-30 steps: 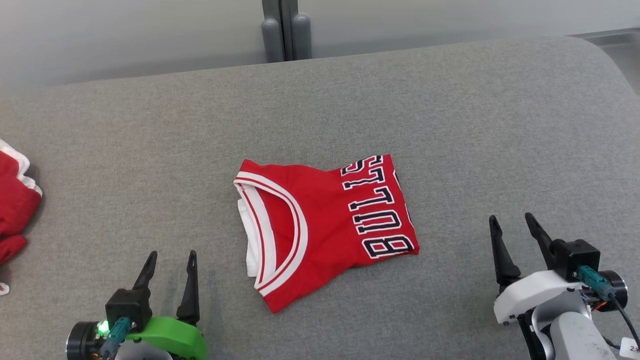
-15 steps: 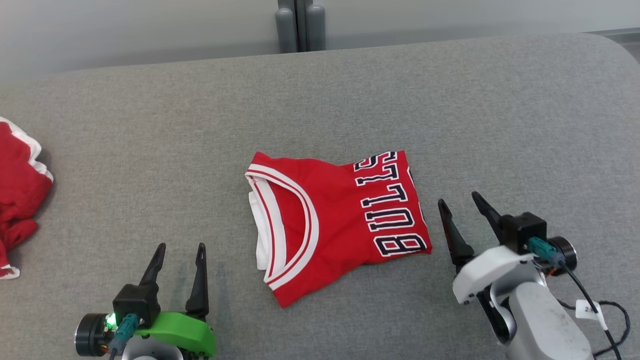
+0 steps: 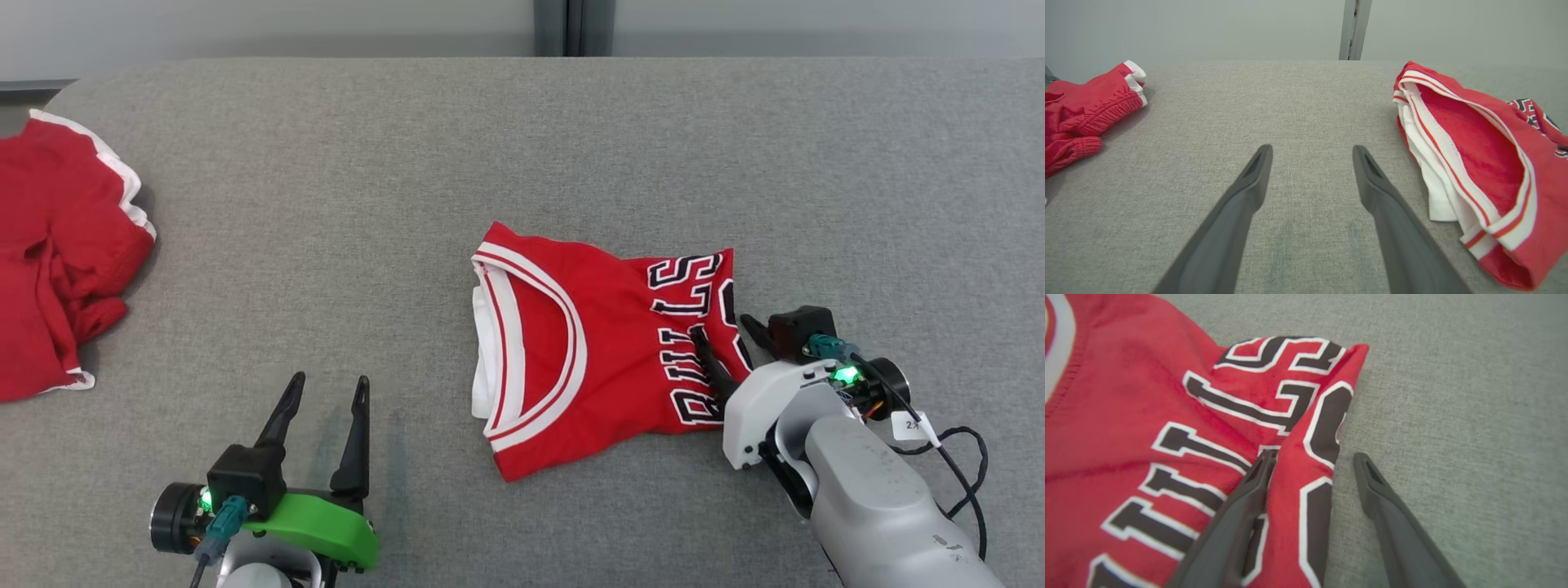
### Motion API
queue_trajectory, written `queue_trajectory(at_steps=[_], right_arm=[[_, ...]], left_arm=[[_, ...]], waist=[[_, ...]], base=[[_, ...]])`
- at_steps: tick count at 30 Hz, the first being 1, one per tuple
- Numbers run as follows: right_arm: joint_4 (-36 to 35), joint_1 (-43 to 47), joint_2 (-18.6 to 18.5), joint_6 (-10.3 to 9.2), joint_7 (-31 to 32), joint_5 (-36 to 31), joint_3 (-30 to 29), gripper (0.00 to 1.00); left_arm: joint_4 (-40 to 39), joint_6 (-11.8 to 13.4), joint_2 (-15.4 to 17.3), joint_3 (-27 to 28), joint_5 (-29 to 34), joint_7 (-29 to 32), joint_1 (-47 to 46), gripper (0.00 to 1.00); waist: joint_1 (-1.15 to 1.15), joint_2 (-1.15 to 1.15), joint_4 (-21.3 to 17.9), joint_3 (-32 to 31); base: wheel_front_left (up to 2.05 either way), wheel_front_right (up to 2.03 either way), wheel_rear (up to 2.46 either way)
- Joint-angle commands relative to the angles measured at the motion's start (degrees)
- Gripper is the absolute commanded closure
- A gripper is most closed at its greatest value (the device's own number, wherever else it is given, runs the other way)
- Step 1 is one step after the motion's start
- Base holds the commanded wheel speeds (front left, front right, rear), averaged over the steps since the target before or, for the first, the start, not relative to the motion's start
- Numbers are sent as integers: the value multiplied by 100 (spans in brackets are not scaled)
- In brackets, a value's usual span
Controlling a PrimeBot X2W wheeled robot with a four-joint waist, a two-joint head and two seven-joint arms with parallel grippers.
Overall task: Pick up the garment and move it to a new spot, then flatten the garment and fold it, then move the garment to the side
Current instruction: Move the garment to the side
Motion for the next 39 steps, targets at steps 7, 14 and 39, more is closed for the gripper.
queue_trajectory(at_steps=[7, 14, 39], right_arm=[[614, 85, -70, -22, -227, -160, -283, 100], [310, 115, -62, -30, -326, -655, -1043, 100], [-1226, 259, -20, -11, -357, -544, -1056, 100]], left_arm=[[-105, 18, 202, -141, -45, 2, 36, 0], [-289, 18, 356, -363, -13, 2, -77, 0], [-803, 18, 1060, -1341, -149, 2, -365, 0]], waist=[[0, 0, -357, -48], [0, 0, -1511, 6], [0, 0, -3476, 1024]], base=[[0, 0, 0], [0, 0, 0], [0, 0, 0]])
